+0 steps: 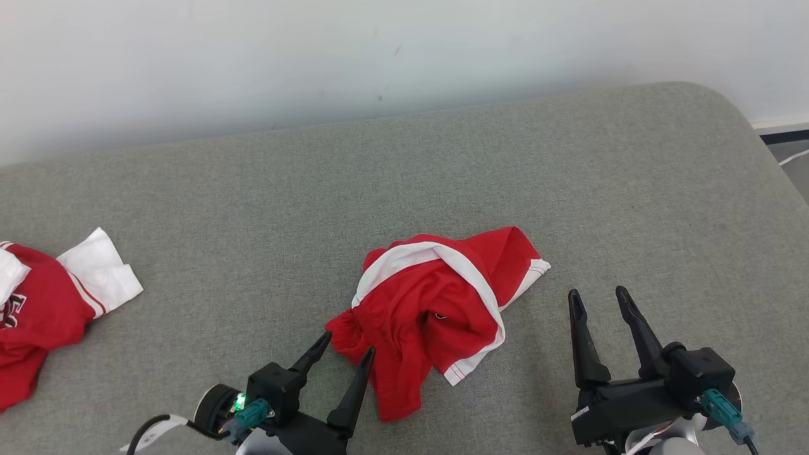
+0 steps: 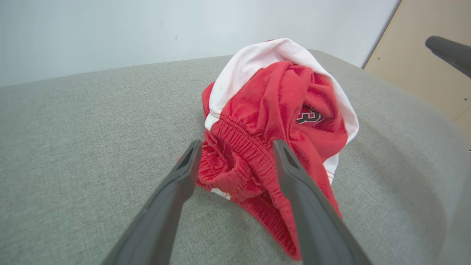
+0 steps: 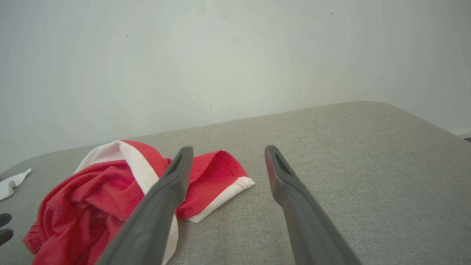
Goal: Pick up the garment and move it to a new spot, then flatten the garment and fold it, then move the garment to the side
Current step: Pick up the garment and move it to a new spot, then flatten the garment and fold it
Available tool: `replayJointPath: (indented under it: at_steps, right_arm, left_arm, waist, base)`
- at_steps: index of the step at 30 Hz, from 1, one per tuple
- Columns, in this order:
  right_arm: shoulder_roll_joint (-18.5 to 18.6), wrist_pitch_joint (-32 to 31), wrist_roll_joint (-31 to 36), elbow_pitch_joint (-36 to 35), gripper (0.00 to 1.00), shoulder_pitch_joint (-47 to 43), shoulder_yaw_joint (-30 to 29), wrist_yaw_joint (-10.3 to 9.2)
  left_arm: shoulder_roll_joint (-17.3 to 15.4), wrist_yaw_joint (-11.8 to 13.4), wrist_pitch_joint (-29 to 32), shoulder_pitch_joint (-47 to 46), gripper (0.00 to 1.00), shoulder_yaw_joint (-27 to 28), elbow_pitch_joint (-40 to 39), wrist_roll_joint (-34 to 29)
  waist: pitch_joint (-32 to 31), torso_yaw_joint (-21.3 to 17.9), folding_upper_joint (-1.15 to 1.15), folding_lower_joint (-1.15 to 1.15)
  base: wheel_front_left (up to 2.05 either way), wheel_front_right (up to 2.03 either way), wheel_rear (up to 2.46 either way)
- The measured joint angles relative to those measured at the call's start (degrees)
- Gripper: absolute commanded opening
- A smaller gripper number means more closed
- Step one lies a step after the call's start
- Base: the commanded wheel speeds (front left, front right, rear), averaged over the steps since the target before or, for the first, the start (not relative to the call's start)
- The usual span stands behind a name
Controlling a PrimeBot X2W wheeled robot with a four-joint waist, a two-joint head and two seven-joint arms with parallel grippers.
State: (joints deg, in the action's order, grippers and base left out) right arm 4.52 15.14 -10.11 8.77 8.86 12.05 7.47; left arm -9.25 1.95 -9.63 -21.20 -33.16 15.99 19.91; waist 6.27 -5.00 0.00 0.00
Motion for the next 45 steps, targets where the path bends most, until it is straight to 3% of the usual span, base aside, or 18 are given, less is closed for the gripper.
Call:
replayJointPath:
  at_steps: [6, 25, 26, 27, 28, 32, 39, 45]
  right_arm:
    - [-0.01, 0.00, -0.37, 0.09, 1.00, 0.33, 0.52, 0.01]
    - [-0.15, 0.00, -0.52, 0.36, 1.00, 1.19, 0.44, 0.00]
    - [-0.19, 0.00, -0.52, 0.40, 1.00, 1.20, 0.46, 0.01]
    - [-0.23, 0.00, -0.52, 0.44, 1.00, 1.20, 0.51, 0.00]
    - [-0.24, 0.00, -0.52, 0.46, 1.00, 1.20, 0.54, 0.00]
    - [-0.26, 0.00, -0.49, 0.46, 1.00, 1.20, 0.51, 0.00]
    - [-0.27, 0.00, -0.33, 0.27, 1.00, 0.96, 0.04, 0.00]
    - [-0.27, 0.00, -0.33, 0.63, 1.00, -0.13, 0.11, 0.00]
  left_arm:
    - [-0.98, 0.22, 0.48, 0.26, 1.00, 0.41, 0.59, 0.74]
    - [2.12, -2.37, 0.93, -1.97, 1.00, -1.99, 8.13, 2.91]
    - [2.25, -2.43, 0.98, -2.18, 0.98, -2.10, 8.57, 3.07]
    - [2.34, -2.65, 0.98, -2.37, 0.70, -2.05, 9.05, 3.30]
    - [2.43, -2.97, 0.96, -2.52, 0.00, -2.09, 9.48, 3.69]
    - [2.79, -3.31, -0.08, -2.92, 0.00, -2.05, 10.31, 3.97]
    - [1.77, -1.45, -2.13, -3.74, 0.00, -0.08, 10.45, 4.27]
    - [-3.91, 1.65, -2.93, -4.59, 0.00, 4.08, 3.64, 4.21]
  waist:
    - [0.32, -0.74, 0.00, 0.00]
    - [1.53, -4.21, 0.00, 0.01]
    - [1.55, -4.33, 0.00, 0.01]
    - [1.55, -4.45, 0.00, 0.01]
    - [1.52, -4.54, 0.00, 0.01]
    - [1.40, -4.67, 0.00, 0.01]
    - [0.93, -3.78, 0.00, 0.01]
    - [-0.24, -1.22, 0.00, 0.01]
  base:
    - [0.00, 0.00, 0.00]
    - [0.00, 0.00, 0.00]
    - [0.00, 0.00, 0.00]
    - [0.00, 0.00, 0.00]
    - [0.00, 0.00, 0.00]
    - [0.00, 0.00, 0.00]
    - [0.00, 0.00, 0.00]
    - [0.00, 0.00, 0.00]
